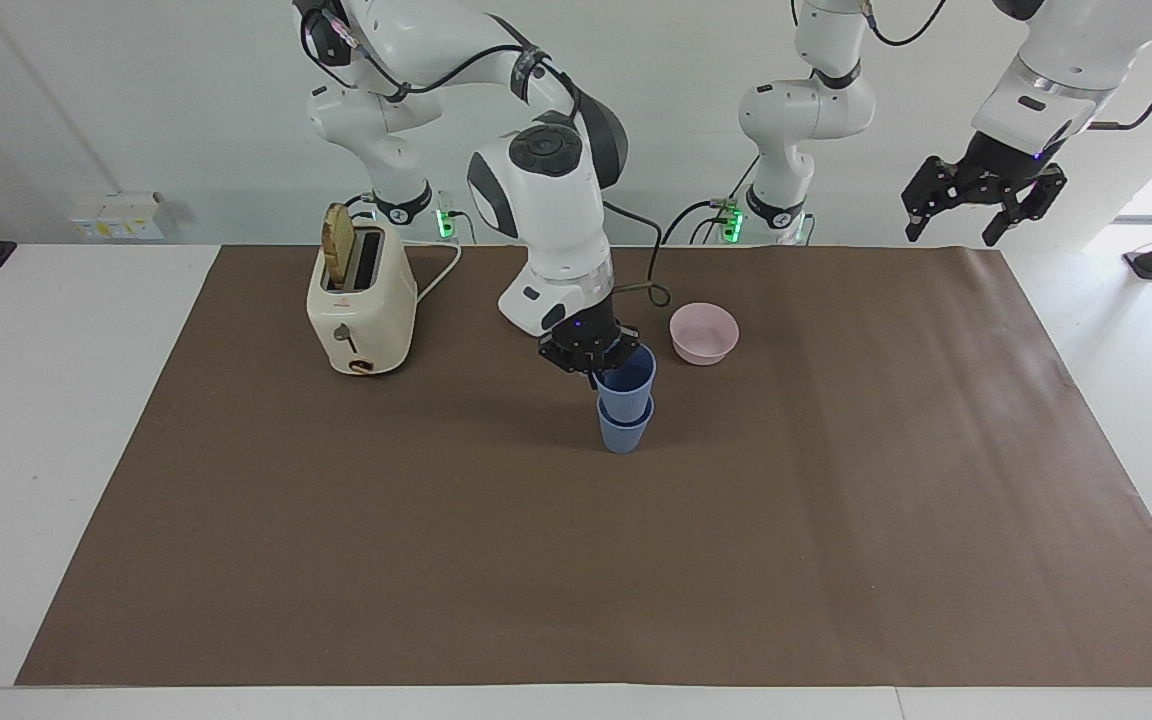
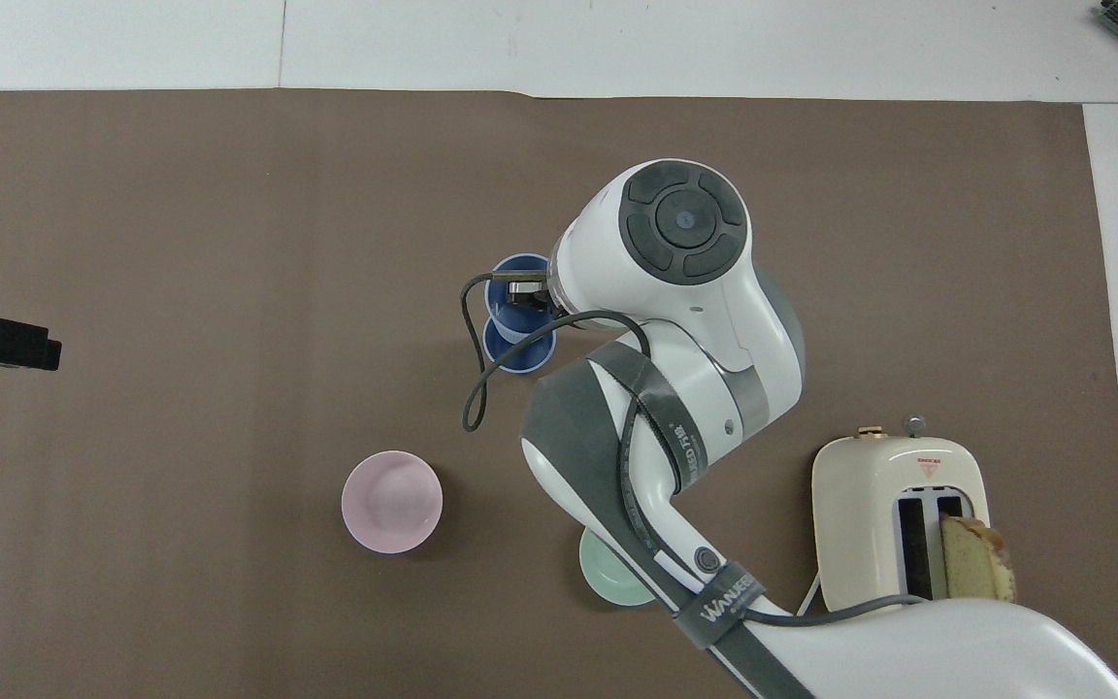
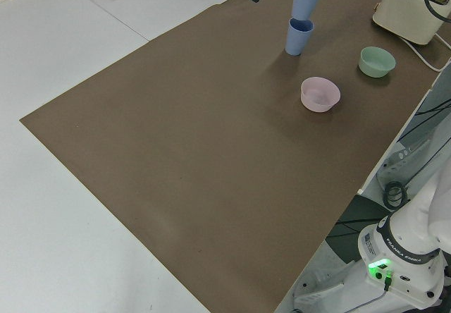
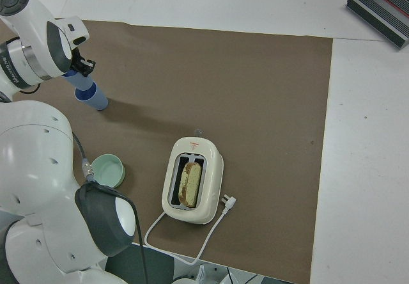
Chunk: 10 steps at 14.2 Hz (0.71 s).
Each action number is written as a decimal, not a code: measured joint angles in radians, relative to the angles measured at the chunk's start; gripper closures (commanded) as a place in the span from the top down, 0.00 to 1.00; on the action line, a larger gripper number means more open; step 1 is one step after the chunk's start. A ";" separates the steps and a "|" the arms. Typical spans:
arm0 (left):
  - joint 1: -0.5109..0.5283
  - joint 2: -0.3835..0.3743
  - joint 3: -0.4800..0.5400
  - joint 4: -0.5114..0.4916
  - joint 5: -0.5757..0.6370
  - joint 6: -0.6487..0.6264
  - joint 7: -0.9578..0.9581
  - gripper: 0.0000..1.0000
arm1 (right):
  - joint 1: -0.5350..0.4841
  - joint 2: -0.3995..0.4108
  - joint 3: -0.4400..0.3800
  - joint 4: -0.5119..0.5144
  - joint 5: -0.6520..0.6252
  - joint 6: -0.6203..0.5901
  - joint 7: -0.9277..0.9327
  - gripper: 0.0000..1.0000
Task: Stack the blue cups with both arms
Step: 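Lower the held cup into the placed blue cup and open the right gripper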
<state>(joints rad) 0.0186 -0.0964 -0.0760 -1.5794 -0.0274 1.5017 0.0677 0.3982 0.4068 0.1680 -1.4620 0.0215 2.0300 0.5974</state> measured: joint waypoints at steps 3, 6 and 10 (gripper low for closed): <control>0.000 0.000 0.000 0.000 0.000 0.000 0.000 1.00 | 0.007 0.013 0.001 -0.008 0.000 0.000 0.000 0.00; 0.000 0.000 0.000 0.000 0.000 0.000 0.000 1.00 | 0.015 0.017 0.001 -0.014 -0.001 0.000 0.000 0.00; 0.000 0.000 0.000 0.000 0.000 0.000 0.000 1.00 | 0.016 0.021 0.001 -0.020 -0.001 0.007 0.000 0.00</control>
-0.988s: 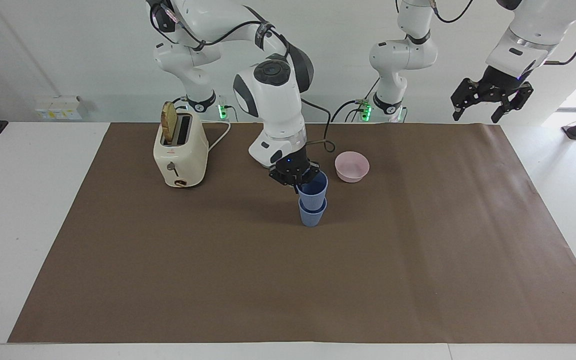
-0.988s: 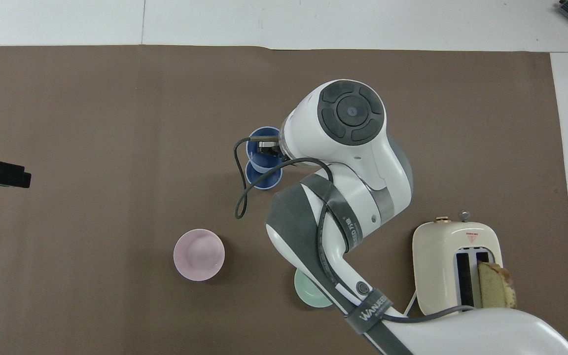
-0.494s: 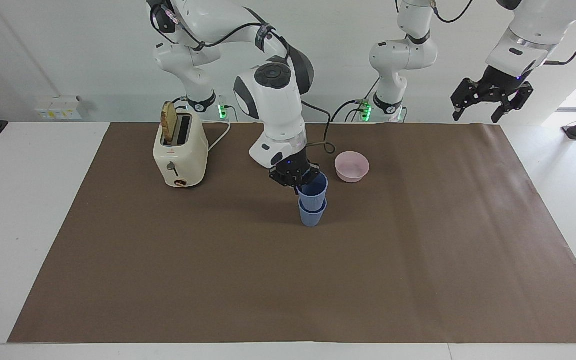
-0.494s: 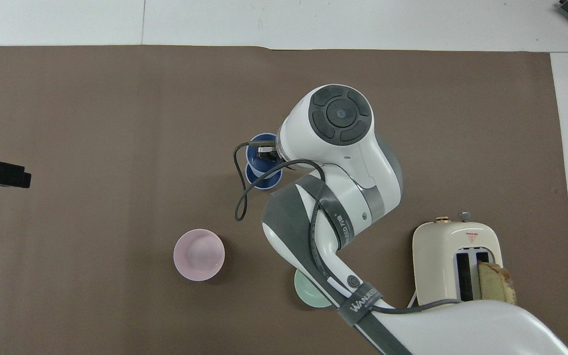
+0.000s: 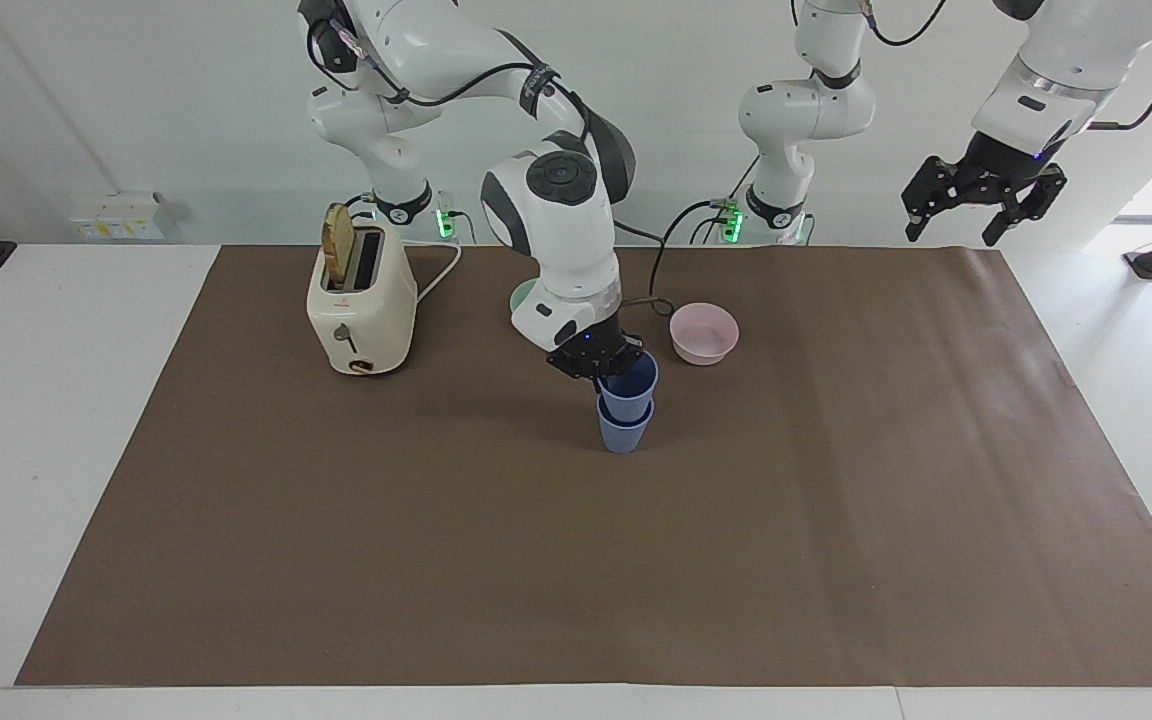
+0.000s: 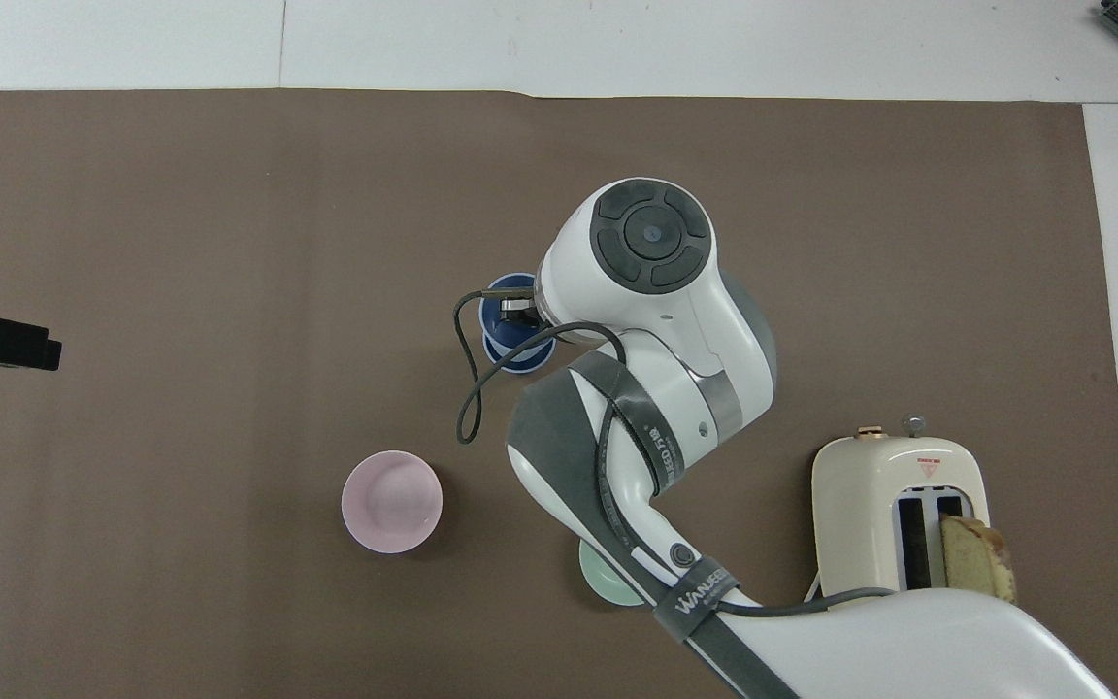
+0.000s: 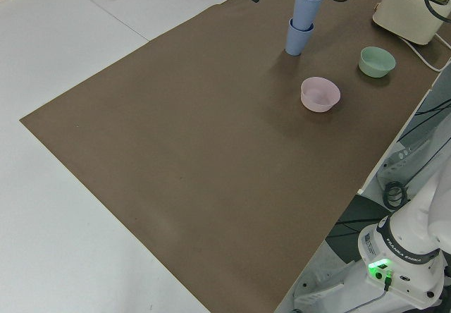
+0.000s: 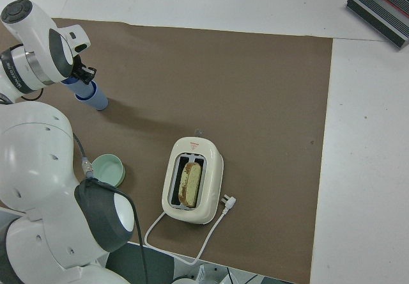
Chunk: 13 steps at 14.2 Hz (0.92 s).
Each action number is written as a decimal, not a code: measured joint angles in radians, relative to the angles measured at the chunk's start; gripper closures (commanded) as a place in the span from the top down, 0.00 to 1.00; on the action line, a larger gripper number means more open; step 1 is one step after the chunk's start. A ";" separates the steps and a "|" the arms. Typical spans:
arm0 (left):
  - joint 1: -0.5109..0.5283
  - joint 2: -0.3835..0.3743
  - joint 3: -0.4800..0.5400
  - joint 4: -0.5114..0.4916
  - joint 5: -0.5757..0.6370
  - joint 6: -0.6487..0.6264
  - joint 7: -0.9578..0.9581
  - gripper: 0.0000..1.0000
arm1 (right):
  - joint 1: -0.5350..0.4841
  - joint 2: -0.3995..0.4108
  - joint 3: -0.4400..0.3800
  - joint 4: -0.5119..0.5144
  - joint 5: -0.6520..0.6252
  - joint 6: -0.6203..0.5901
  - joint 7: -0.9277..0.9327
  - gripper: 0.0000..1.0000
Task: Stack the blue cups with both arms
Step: 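Lower the held cup into the placed blue cup and open the right gripper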
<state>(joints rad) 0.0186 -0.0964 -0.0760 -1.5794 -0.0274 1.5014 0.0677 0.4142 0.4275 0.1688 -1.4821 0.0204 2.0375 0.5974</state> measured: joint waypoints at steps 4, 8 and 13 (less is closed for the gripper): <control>0.000 0.000 0.000 0.000 0.000 0.000 0.000 1.00 | 0.001 0.012 0.000 -0.011 0.000 0.018 0.000 0.00; 0.000 0.000 0.000 0.000 0.000 0.000 0.000 1.00 | 0.001 0.029 0.000 -0.020 -0.001 0.029 0.000 0.00; 0.000 0.000 0.000 0.000 0.000 0.000 0.000 1.00 | 0.001 0.033 0.000 -0.044 -0.001 0.048 0.000 0.29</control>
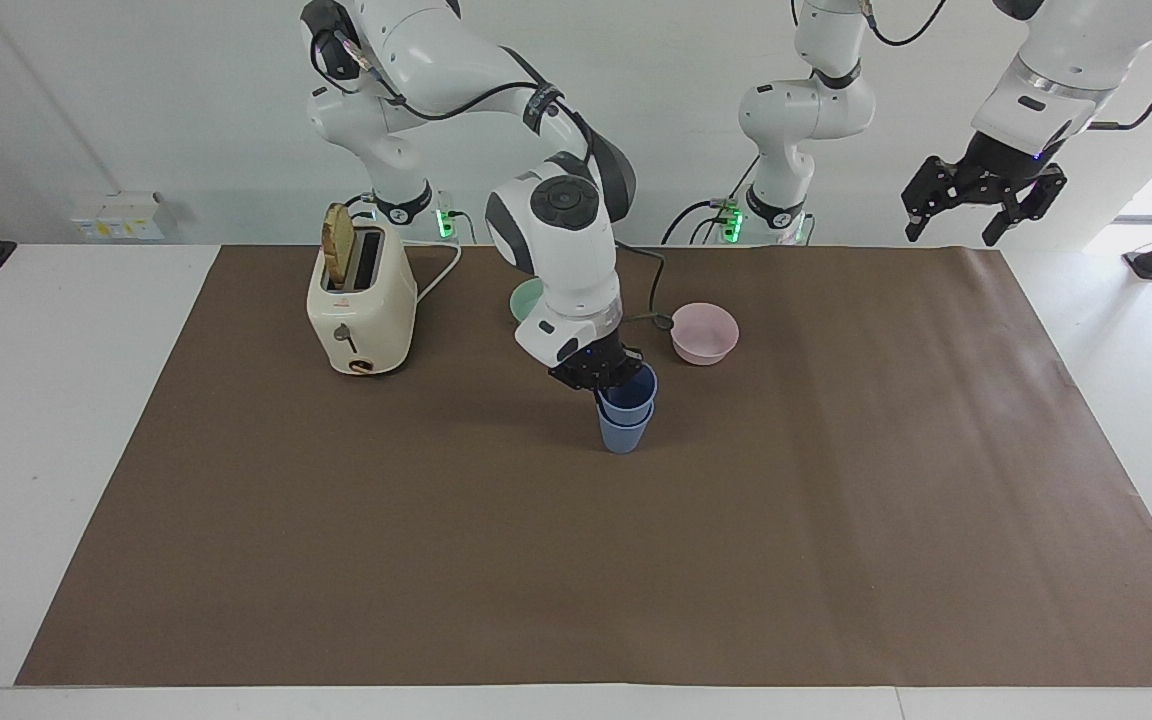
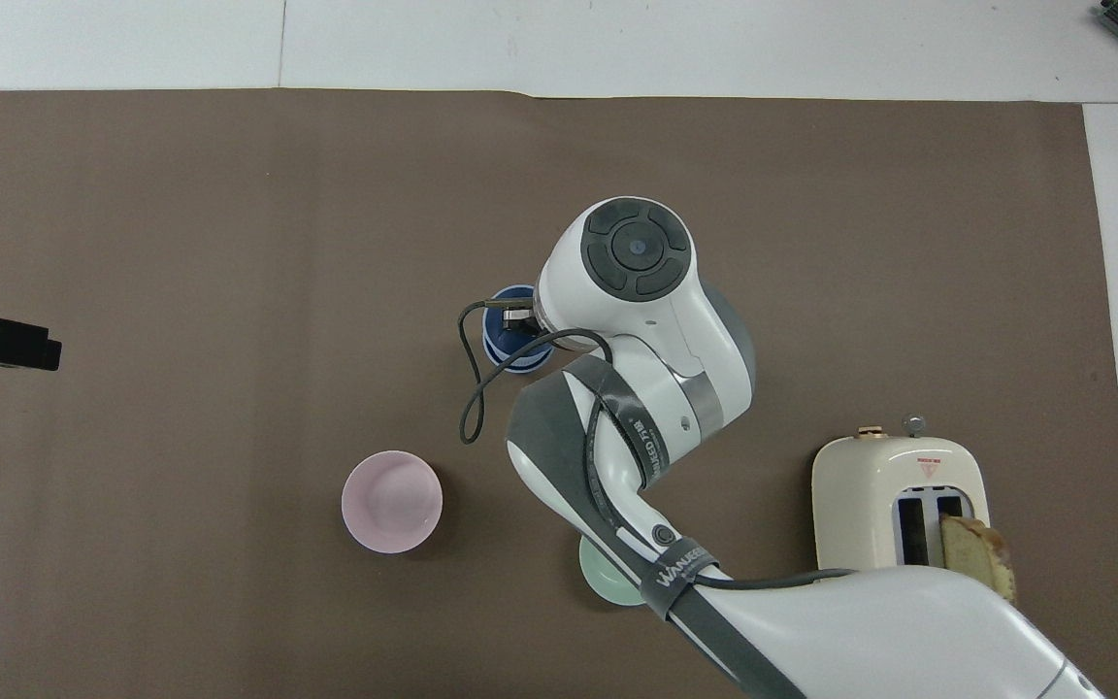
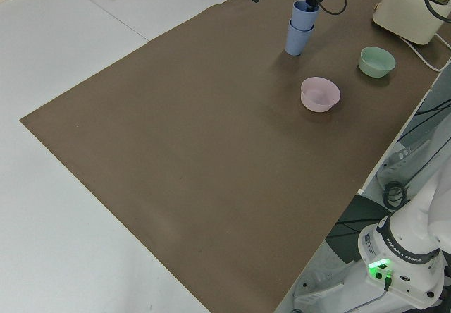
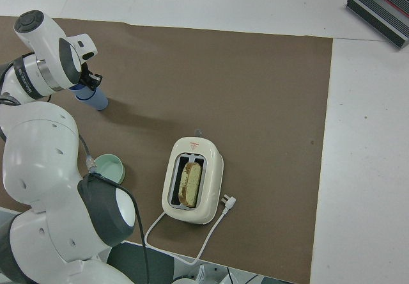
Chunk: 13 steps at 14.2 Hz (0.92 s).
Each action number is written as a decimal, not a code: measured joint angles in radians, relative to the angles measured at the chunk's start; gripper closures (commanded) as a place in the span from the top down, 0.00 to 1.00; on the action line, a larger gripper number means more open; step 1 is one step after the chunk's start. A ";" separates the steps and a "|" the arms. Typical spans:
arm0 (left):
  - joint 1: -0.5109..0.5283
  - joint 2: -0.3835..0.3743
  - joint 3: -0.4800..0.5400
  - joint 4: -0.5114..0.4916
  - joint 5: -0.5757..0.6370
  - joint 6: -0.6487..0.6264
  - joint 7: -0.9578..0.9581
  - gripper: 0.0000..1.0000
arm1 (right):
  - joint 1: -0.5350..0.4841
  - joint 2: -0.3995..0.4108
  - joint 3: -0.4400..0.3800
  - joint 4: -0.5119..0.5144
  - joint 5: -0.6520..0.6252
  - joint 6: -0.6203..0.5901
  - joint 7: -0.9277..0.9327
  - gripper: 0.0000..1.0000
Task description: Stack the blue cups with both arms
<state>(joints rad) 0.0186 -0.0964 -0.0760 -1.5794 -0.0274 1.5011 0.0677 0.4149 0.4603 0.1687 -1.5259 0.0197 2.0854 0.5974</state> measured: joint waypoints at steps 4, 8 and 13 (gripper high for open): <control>0.000 0.000 0.000 0.000 0.000 0.000 0.000 1.00 | 0.000 0.001 0.000 -0.001 0.000 0.002 0.000 0.46; 0.000 0.000 0.000 0.000 0.000 0.000 0.000 1.00 | 0.000 0.001 0.000 0.002 0.000 0.002 0.000 0.80; 0.000 0.000 0.000 0.000 0.000 0.000 0.000 1.00 | -0.021 -0.016 -0.013 0.031 -0.002 -0.027 0.000 1.00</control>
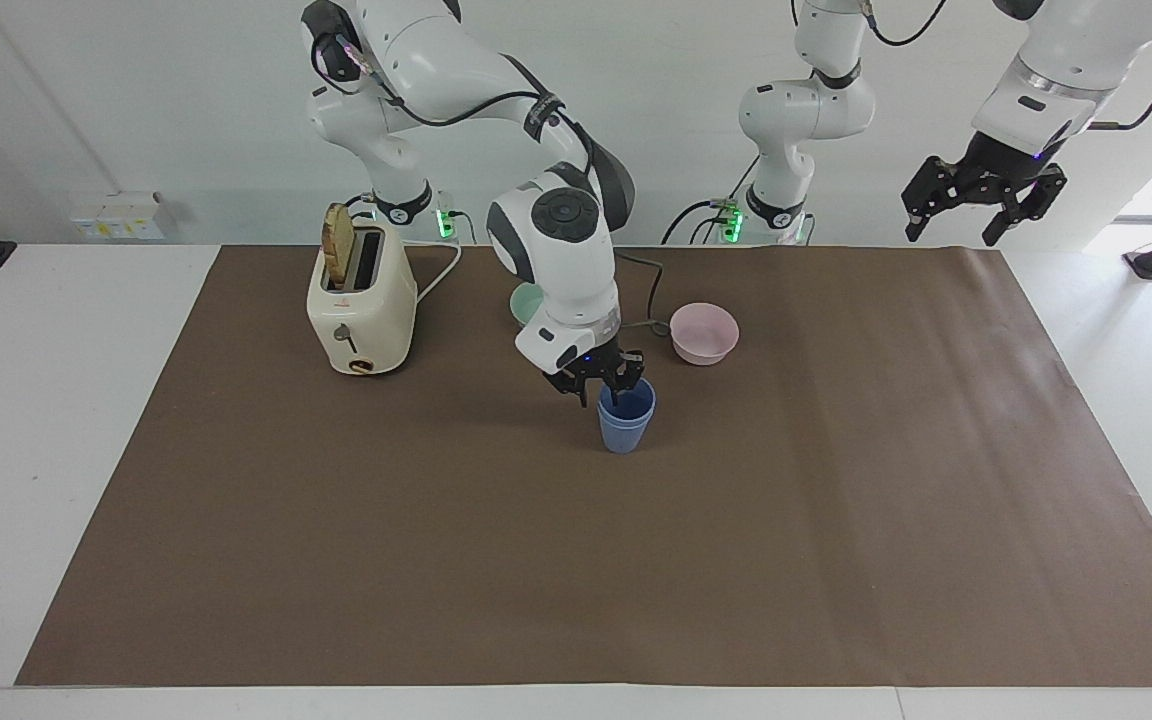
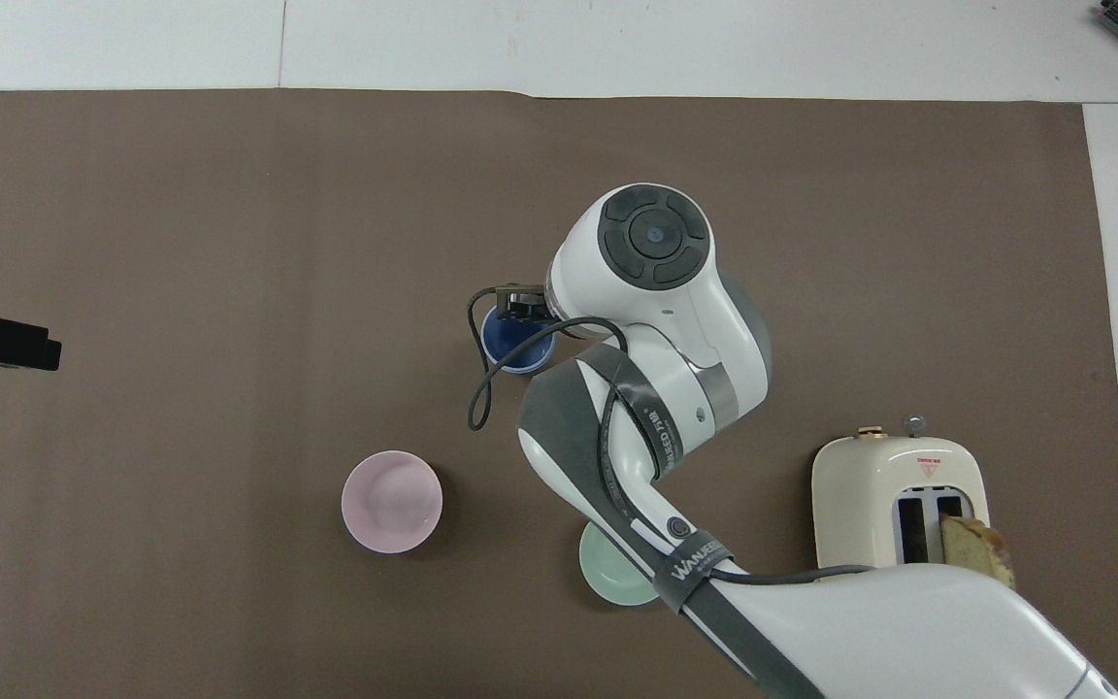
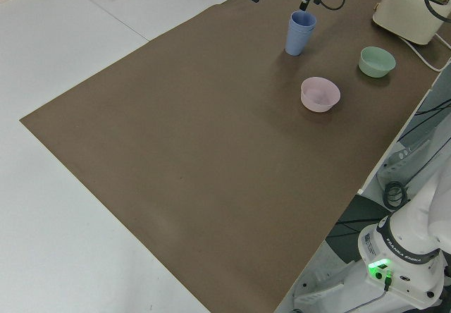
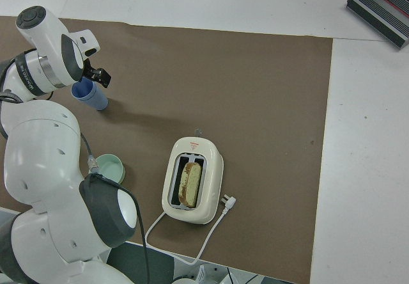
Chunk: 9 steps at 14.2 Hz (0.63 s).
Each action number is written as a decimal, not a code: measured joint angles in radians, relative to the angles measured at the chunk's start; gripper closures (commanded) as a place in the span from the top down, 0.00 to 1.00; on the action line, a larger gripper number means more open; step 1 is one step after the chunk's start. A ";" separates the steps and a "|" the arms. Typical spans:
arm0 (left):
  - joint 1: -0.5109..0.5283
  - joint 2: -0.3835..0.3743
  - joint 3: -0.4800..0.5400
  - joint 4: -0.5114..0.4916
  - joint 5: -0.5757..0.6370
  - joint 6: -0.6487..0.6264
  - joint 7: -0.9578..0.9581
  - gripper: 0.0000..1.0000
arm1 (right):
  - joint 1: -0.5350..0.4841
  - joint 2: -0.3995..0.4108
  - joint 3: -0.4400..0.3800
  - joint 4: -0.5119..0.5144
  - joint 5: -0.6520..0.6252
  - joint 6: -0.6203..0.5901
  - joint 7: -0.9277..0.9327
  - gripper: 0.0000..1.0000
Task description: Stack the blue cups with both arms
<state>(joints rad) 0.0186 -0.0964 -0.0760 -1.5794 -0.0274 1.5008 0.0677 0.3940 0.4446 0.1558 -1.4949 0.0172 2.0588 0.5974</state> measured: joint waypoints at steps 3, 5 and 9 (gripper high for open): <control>0.000 0.000 0.000 0.000 0.000 0.000 0.000 1.00 | -0.048 -0.045 -0.003 0.046 -0.004 -0.114 -0.008 1.00; 0.000 0.000 0.000 0.000 0.000 0.000 0.000 1.00 | -0.099 -0.088 -0.005 0.058 -0.006 -0.163 -0.048 1.00; 0.000 0.000 0.000 0.000 0.000 0.000 0.000 1.00 | -0.198 -0.155 -0.012 0.061 -0.029 -0.251 -0.171 1.00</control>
<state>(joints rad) 0.0186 -0.0964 -0.0760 -1.5794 -0.0274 1.5008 0.0677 0.1956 0.2893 0.1440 -1.4338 -0.0114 1.8079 0.4264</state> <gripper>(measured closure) 0.000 0.000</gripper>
